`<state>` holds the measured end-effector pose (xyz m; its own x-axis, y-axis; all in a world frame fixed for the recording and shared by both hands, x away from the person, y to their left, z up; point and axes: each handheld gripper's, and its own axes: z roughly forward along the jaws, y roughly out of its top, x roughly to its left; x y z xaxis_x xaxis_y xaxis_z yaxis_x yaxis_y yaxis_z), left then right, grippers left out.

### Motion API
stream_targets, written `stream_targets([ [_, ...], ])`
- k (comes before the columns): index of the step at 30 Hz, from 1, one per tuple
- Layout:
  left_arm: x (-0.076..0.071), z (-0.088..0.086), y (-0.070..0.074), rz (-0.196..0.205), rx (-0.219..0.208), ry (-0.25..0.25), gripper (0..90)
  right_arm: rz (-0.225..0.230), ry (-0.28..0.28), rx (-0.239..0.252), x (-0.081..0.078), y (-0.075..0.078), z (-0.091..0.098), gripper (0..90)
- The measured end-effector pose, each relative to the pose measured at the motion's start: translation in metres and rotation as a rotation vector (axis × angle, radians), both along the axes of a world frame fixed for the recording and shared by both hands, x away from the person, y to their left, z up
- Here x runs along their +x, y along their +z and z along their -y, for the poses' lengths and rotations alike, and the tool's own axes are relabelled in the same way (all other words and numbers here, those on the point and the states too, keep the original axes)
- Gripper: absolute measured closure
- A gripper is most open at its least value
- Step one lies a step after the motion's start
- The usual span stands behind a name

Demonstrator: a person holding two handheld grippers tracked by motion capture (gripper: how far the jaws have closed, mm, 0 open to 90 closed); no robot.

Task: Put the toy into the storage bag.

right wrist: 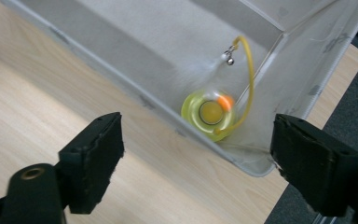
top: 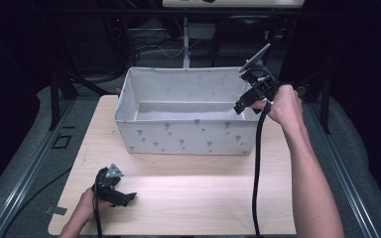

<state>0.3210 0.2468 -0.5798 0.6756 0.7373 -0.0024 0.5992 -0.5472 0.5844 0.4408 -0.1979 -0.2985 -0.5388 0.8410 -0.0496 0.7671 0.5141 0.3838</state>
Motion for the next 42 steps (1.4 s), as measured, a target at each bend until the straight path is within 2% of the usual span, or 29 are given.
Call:
stream_targets([
  [9,0.0,0.0,0.0,0.003,0.002,0.005,0.1,0.04,0.061,0.007,-0.03,-0.004,-0.01,13.4],
  [12,0.0,0.0,0.0,0.003,0.002,0.005,0.1,0.041,0.102,0.03,-0.04,-0.006,-0.013,13.3],
  [21,0.0,0.0,0.0,0.003,0.003,0.005,0.1,0.032,0.174,0.017,-0.064,-0.022,-0.023,5.0],
  [33,0.0,0.0,0.0,0.004,0.002,0.006,0.0,0.015,0.224,-0.005,-0.092,-0.059,-0.032,0.5],
  [40,-0.001,0.0,0.0,0.004,0.002,0.006,0.1,0.0,0.229,-0.014,-0.103,-0.091,-0.034,0.6],
  [42,0.0,0.0,0.0,0.004,0.002,0.006,0.1,-0.019,0.238,-0.021,-0.106,-0.102,-0.035,0.4],
])
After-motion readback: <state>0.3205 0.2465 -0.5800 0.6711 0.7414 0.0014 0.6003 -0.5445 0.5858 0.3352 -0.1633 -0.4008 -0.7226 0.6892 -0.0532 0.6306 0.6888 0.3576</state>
